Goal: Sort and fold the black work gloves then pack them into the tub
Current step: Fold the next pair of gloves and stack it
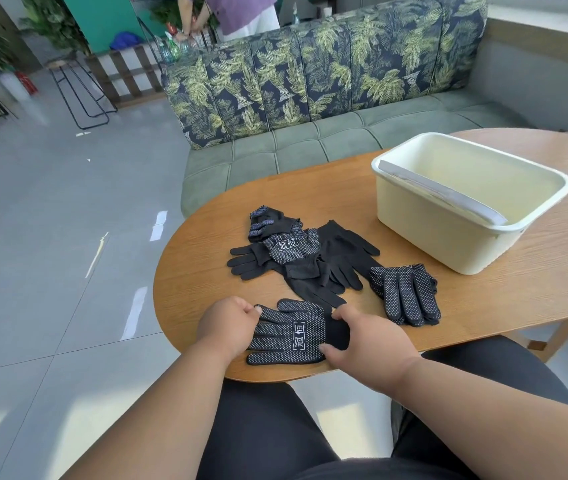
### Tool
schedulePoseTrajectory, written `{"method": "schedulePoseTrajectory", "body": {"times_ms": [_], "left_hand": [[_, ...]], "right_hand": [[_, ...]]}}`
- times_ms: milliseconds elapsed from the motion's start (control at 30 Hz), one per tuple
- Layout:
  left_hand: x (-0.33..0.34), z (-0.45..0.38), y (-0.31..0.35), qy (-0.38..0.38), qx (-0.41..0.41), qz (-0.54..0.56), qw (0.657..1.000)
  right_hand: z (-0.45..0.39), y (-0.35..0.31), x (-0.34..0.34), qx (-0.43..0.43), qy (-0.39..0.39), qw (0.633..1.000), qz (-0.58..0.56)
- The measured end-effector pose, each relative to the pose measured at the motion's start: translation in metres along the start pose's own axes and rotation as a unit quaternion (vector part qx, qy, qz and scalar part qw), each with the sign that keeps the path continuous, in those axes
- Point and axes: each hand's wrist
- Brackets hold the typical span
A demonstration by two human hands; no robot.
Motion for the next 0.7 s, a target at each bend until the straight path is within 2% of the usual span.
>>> {"method": "schedulePoseTrajectory", "body": {"times_ms": [200, 333, 400, 500, 700], "left_hand": [[0.002, 0.0, -0.005, 0.022, 0.011, -0.002, 1.0], [0.002, 0.0, 0.005, 0.077, 0.081, -0.013, 0.994], [0.004, -0.001, 0.015, 0.066, 0.121, -0.009, 0.99], [0.011, -0.004, 0.025, 0.027, 0.135, -0.023, 0.99], [0.018, -0.008, 0.032, 0.054, 0.132, -0.058, 0.988]], "right_hand": [[0.0, 0.001, 0.0, 0.003, -0.004, 1.0, 0.0], [-0.001, 0.002, 0.001, 0.005, -0.005, 1.0, 0.001], [-0.001, 0.001, 0.0, 0.004, -0.006, 1.0, 0.003], [-0.001, 0.001, 0.0, 0.005, -0.01, 1.0, 0.001], [0.001, 0.002, 0.0, -0.005, -0.009, 1.0, -0.005]]}}
Point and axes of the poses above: each hand's wrist, its own z-axis away from the middle knuckle, its own x-axis out of the palm, y = z × x, and after that the axes turned 6 degrees about -x, right-handed
